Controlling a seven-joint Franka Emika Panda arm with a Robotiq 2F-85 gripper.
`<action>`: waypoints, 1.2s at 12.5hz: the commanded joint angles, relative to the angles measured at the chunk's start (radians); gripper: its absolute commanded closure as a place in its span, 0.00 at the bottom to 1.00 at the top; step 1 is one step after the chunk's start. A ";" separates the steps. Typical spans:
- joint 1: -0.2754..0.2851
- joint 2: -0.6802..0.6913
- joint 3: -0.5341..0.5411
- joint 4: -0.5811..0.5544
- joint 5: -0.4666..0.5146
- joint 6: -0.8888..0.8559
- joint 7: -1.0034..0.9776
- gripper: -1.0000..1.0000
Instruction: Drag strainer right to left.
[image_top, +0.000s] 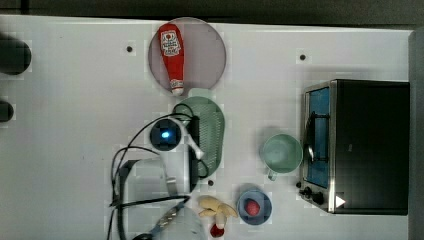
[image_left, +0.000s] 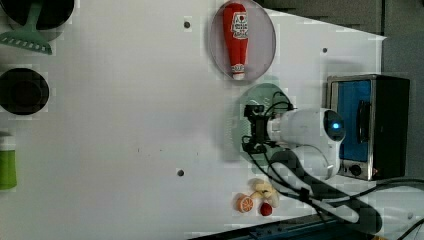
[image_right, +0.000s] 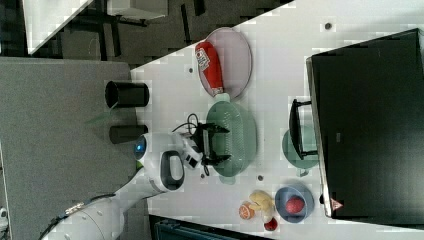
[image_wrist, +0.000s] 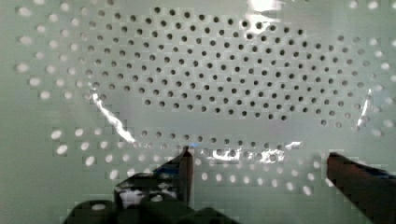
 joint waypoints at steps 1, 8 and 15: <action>0.077 0.016 0.040 0.038 -0.010 -0.033 0.136 0.00; 0.213 0.099 0.045 0.195 0.072 -0.091 0.157 0.00; 0.309 0.167 0.045 0.315 0.099 -0.122 0.287 0.00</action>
